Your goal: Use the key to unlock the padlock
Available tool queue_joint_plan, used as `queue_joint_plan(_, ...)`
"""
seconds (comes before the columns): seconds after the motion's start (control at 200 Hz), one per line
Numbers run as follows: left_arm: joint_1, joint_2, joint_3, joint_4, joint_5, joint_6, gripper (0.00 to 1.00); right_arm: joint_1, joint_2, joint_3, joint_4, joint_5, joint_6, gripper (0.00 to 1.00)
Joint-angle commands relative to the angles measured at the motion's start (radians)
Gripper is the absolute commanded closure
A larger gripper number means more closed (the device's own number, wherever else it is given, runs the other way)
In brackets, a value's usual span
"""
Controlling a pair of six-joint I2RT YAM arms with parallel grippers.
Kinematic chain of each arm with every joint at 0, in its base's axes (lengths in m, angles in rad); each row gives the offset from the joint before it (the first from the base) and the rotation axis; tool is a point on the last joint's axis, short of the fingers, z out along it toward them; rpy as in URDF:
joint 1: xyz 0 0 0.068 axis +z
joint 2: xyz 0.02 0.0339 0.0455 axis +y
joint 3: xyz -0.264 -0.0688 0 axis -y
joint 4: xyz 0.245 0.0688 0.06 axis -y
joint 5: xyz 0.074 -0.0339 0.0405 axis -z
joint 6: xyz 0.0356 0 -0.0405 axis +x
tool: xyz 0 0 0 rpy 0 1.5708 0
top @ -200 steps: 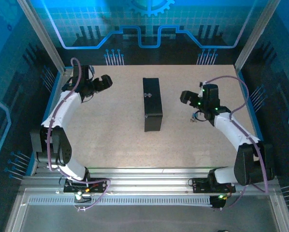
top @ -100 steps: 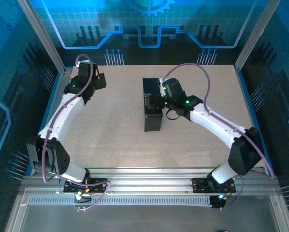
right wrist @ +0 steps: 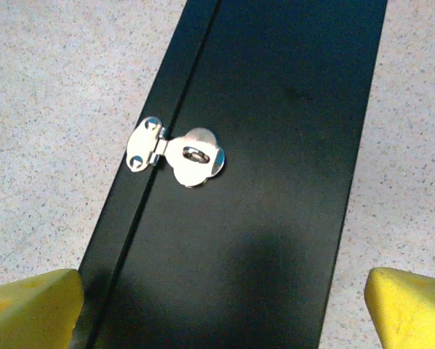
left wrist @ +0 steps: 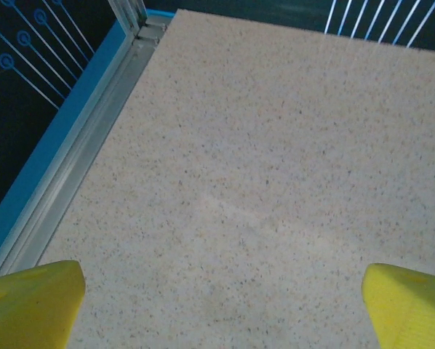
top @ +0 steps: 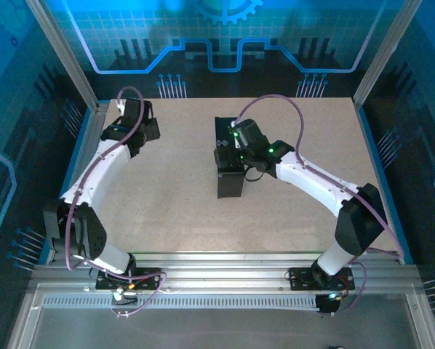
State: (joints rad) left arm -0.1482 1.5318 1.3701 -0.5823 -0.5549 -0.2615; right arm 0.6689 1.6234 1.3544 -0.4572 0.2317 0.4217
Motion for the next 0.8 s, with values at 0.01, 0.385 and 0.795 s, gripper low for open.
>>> queue_joint_plan(0.01,-0.013,0.007,0.018,-0.037,-0.03,-0.024,0.01,0.021,0.028,0.041,-0.027,0.006,0.02,0.0)
queue_joint_plan(0.385,-0.039,0.011,0.034,-0.08,-0.008,0.021,0.01,-0.014,0.082,0.03,-0.033,-0.071,0.111,0.02)
queue_joint_plan(0.795,-0.056,-0.02,-0.014,-0.062,0.221,-0.02,0.01,-0.166,0.008,-0.185,0.258,-0.375,0.366,0.18)
